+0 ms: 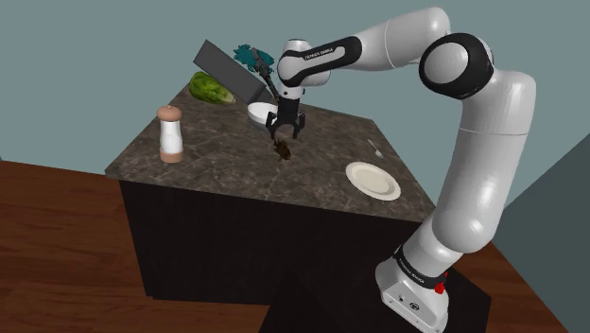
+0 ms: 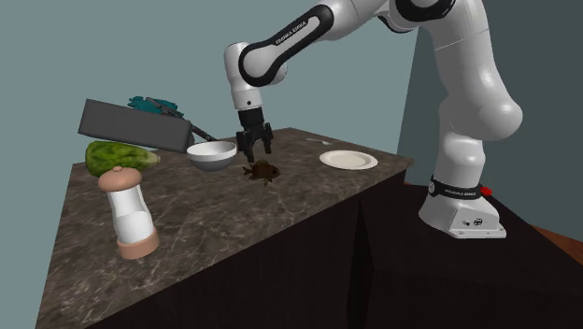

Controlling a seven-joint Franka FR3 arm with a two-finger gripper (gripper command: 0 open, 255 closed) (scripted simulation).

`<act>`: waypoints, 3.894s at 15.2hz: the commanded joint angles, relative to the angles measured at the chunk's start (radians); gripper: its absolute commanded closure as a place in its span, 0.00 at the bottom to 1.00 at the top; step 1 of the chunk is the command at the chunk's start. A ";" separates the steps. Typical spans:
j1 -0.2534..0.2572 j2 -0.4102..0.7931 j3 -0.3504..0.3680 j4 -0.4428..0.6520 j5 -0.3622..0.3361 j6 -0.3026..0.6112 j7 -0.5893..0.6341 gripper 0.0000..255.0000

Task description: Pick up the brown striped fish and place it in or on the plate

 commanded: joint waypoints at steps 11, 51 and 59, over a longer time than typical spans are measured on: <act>0.003 0.041 0.000 -0.050 0.000 0.089 0.004 0.00; -0.096 -0.323 -0.070 -0.323 -0.018 -0.005 -0.152 1.00; -0.180 -0.491 -0.154 -0.519 -0.069 0.027 -0.293 1.00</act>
